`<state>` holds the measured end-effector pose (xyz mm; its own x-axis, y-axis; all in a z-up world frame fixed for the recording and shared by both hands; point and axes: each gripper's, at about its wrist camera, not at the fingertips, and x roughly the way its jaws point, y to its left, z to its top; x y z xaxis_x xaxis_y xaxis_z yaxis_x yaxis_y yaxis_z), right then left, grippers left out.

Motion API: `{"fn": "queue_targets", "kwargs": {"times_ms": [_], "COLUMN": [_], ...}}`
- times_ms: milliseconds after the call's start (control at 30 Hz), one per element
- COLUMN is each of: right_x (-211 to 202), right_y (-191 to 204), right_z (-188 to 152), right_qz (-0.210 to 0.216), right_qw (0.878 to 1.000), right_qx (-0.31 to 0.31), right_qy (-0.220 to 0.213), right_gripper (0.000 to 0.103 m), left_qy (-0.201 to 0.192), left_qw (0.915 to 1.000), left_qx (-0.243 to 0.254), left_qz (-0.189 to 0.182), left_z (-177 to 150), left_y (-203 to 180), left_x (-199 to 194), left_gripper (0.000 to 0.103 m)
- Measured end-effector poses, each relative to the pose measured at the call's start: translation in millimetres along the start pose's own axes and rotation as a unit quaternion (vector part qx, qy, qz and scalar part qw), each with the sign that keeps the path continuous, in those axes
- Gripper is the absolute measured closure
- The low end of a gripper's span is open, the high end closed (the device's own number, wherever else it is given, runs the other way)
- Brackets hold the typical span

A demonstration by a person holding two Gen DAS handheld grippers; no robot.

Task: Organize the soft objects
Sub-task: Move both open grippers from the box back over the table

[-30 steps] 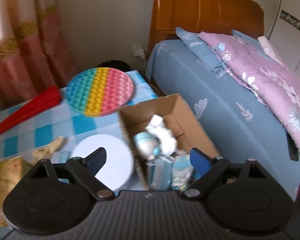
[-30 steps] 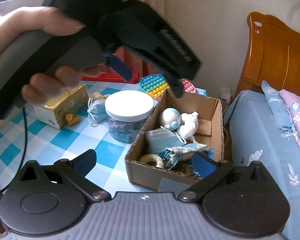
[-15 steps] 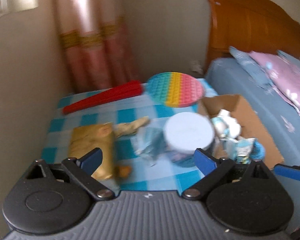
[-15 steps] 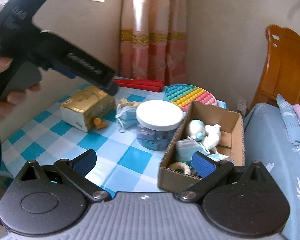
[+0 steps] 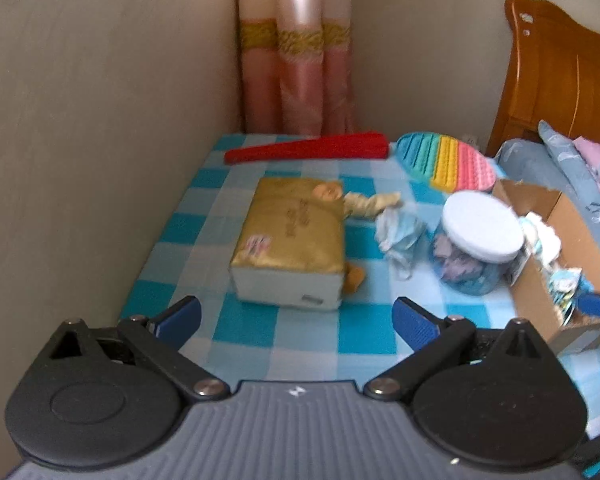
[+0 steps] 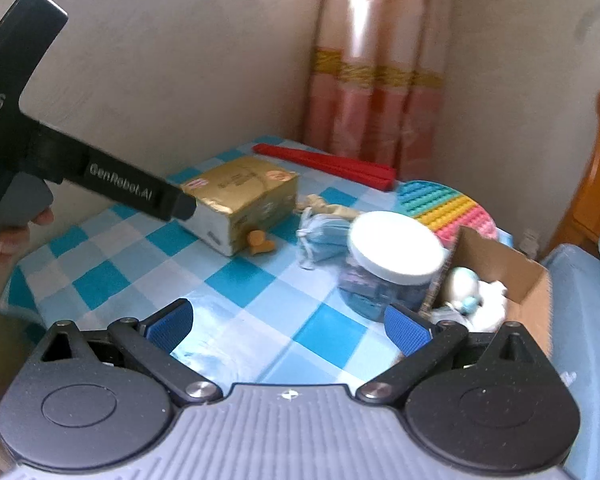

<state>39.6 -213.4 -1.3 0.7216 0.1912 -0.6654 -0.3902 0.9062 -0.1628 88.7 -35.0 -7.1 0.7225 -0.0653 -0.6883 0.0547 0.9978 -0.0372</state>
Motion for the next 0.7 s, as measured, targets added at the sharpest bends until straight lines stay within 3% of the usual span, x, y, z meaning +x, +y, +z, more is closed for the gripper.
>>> {"fn": "queue_targets", "kwargs": {"times_ms": [233,467,700], "right_x": [33.6,67.9,109.9], "right_y": [4.9,10.7,8.1], "right_z": [15.2,35.9,53.3], "right_qz": [0.039,0.068,0.092], "right_qw": [0.999,0.993,0.984], "right_qx": [-0.031,-0.094,-0.134], "right_qy": [0.02,0.038,0.071], "right_gripper": [0.0,0.001,0.014], "left_qy": [-0.006,-0.001,0.01], "left_qw": [0.9997,0.9995,0.9992], "left_qx": [0.008,-0.02,-0.032], "left_qz": [0.021,0.022,0.023], "left_z": [-14.8,-19.0,-22.0], "left_y": [18.6,38.3,46.2], "left_x": [7.3,22.7,42.2], "left_gripper": [0.002,0.002,0.002]}}
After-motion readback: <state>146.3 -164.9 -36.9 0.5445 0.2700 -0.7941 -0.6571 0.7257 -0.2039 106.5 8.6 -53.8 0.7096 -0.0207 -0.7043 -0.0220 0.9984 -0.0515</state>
